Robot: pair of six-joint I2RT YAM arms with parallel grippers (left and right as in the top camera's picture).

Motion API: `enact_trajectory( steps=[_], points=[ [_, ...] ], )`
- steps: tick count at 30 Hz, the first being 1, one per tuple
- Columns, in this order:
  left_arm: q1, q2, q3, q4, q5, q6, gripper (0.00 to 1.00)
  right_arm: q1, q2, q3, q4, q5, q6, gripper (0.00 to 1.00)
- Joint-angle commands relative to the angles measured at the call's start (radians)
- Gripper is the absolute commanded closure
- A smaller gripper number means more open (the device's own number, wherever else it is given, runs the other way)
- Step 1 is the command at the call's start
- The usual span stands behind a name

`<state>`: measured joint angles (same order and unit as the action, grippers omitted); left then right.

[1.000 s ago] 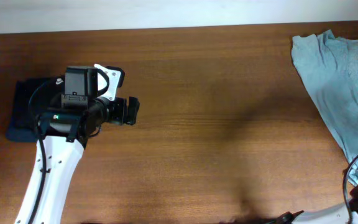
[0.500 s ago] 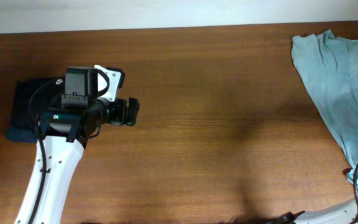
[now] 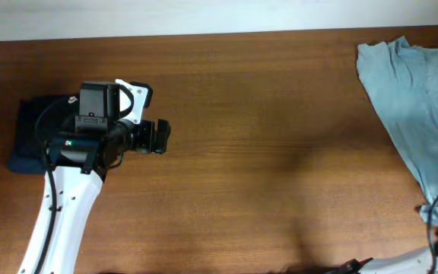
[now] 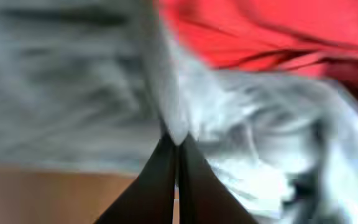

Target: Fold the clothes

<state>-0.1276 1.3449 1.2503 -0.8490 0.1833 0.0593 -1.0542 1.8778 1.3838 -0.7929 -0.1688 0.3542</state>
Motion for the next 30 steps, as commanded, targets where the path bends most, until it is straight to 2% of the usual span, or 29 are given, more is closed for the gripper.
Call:
enact_trajectory(
  steps=[1, 5, 9, 13, 15, 16, 19, 20, 22, 26, 30],
  points=[
    [0.004, 0.002, 0.015, 0.003, -0.006, 0.001, 0.01, 0.064, -0.201, 0.117, -0.028, -0.22, -0.019, 0.96],
    [0.004, 0.001, 0.015, 0.003, -0.007, 0.001, 0.01, 0.171, -0.373, 0.201, -0.078, -0.305, -0.042, 0.96],
    [0.013, 0.001, 0.024, 0.011, -0.027, 0.001, 0.01, 0.377, -0.513, 0.227, -0.091, -0.318, -0.042, 0.96],
    [0.047, -0.015, 0.123, -0.003, -0.122, 0.001, 0.0, 0.664, -0.576, 0.227, -0.071, -0.318, -0.042, 0.96],
    [0.073, -0.033, 0.2, -0.005, -0.156, 0.001, 0.01, 0.855, -0.577, 0.227, -0.031, -0.324, -0.042, 0.96],
    [0.085, -0.04, 0.233, -0.005, -0.167, 0.001, 0.01, 0.9, -0.574, 0.227, -0.017, -0.326, -0.042, 0.96],
    [0.123, -0.061, 0.352, -0.005, -0.188, 0.001, 0.01, 1.132, -0.557, 0.227, 0.089, -0.346, -0.039, 0.96],
    [0.141, -0.068, 0.398, -0.005, -0.188, 0.001, 0.01, 1.252, -0.544, 0.227, 0.172, -0.351, -0.039, 0.96],
    [0.164, -0.074, 0.446, -0.005, -0.188, 0.001, 0.01, 1.402, -0.523, 0.227, 0.294, -0.351, -0.038, 0.96],
    [0.19, -0.084, 0.467, -0.011, -0.188, 0.002, 0.01, 1.585, -0.49, 0.227, 0.432, -0.301, -0.039, 0.96],
    [0.197, -0.084, 0.467, -0.044, -0.191, 0.015, 0.01, 1.609, -0.484, 0.227, 0.406, -0.206, -0.039, 0.96]
  ],
)
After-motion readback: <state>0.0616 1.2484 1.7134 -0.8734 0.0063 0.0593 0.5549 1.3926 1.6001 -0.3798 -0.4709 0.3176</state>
